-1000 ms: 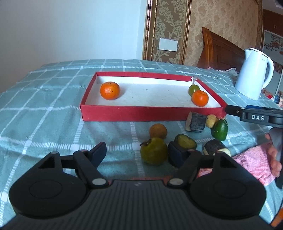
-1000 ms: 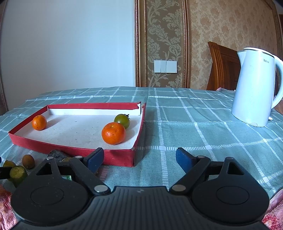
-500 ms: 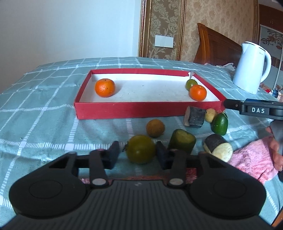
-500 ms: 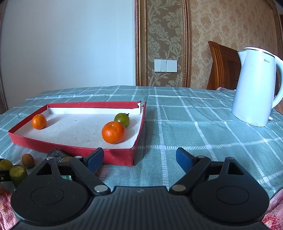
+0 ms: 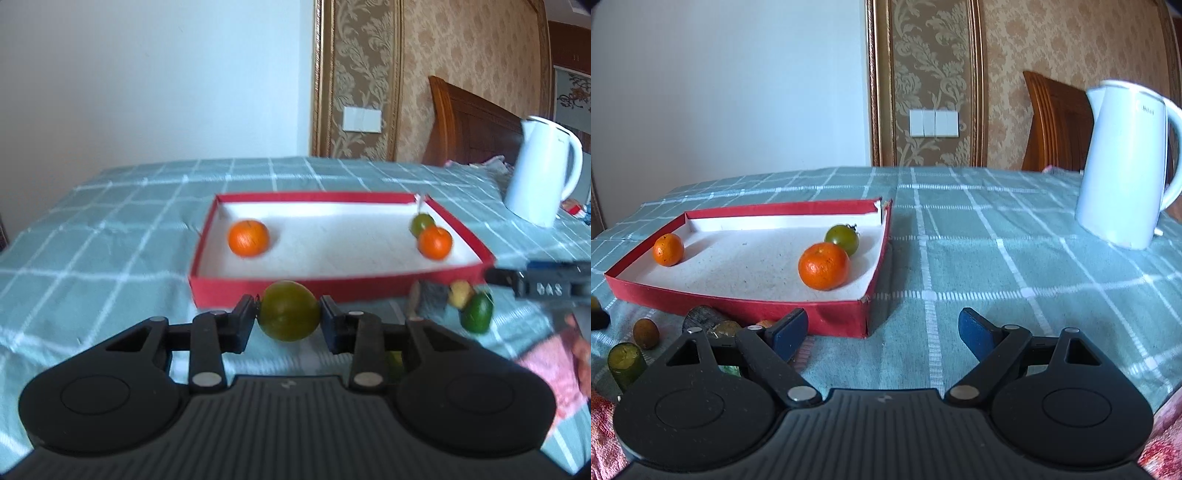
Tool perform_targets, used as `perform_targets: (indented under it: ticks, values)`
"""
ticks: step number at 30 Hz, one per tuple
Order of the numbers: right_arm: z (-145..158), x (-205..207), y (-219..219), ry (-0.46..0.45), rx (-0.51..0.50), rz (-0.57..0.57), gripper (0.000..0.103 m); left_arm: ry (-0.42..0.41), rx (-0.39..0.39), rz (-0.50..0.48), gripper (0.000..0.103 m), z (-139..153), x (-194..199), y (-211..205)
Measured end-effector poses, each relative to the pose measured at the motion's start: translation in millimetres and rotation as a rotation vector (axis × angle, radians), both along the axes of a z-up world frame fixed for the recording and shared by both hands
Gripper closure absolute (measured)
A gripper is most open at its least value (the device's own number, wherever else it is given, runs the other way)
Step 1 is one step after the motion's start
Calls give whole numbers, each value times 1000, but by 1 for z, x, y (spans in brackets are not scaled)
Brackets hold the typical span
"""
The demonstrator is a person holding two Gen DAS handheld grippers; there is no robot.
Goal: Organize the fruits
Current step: 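Grasp the green citrus with the left gripper and carry it over the tray, then lower the green citrus into the tray and open the left gripper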
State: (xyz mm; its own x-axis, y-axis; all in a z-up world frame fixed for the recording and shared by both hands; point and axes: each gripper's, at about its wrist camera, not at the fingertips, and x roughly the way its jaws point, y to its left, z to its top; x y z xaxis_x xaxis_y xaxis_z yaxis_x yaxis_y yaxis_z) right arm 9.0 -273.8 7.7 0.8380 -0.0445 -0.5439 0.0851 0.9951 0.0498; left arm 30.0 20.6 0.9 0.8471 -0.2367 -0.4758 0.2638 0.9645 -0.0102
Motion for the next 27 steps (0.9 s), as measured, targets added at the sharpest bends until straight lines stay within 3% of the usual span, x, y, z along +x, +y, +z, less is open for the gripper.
perform_targets:
  ticks: [10, 17, 27]
  values:
    - [-3, 3, -5, 29, 35, -13, 14, -14, 7, 62, 69, 6, 45, 4]
    - [-5, 7, -7, 51, 50, -15, 14, 30, -21, 130, 69, -2, 86, 11]
    - [-6, 9, -5, 65, 48, -11, 14, 49, -11, 143, 69, -16, 104, 10]
